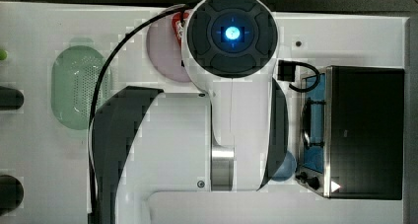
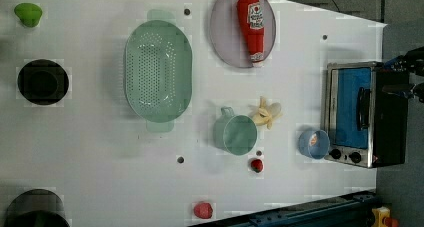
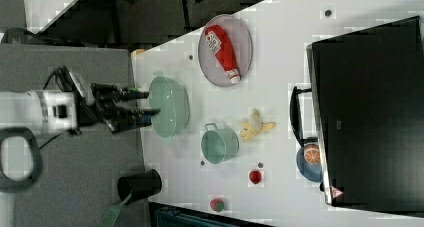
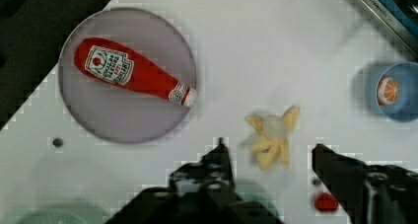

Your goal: Pick banana from table and place on oven.

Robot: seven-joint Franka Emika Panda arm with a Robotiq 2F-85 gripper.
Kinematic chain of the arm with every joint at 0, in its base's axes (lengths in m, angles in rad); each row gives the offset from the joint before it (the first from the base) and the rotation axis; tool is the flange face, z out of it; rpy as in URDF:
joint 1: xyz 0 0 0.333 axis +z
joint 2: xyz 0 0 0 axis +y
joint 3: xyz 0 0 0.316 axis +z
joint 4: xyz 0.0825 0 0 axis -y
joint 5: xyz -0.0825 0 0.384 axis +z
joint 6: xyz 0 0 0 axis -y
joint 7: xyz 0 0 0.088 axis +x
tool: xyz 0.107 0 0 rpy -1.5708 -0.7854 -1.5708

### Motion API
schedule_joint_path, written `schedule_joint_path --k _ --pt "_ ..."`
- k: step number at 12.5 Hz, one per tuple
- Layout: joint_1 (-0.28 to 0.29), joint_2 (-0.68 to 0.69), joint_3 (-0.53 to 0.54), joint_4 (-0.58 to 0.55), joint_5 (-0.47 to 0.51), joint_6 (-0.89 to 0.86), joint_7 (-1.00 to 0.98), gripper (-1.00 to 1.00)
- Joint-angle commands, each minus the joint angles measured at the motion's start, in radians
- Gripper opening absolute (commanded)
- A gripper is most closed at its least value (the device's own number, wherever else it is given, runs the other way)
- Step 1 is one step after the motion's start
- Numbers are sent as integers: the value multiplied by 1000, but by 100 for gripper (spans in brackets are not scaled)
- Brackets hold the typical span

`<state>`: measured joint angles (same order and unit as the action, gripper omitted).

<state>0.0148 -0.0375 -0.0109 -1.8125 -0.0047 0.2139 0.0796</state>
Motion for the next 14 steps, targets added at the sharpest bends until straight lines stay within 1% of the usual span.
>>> schedule_joint_path --k 1,3,6,8,11,14 --pt "-27 -442 -29 -356 1 -97 82 59" --pt "-27 -441 -30 -358 1 -97 82 99" --pt "-27 -422 -29 -373 0 -76 82 100" --pt "-27 -386 -28 -414 0 -3 82 100" --pt "-25 -311 -21 -510 0 169 82 100" --pt "-24 -210 -12 -620 0 393 82 100"
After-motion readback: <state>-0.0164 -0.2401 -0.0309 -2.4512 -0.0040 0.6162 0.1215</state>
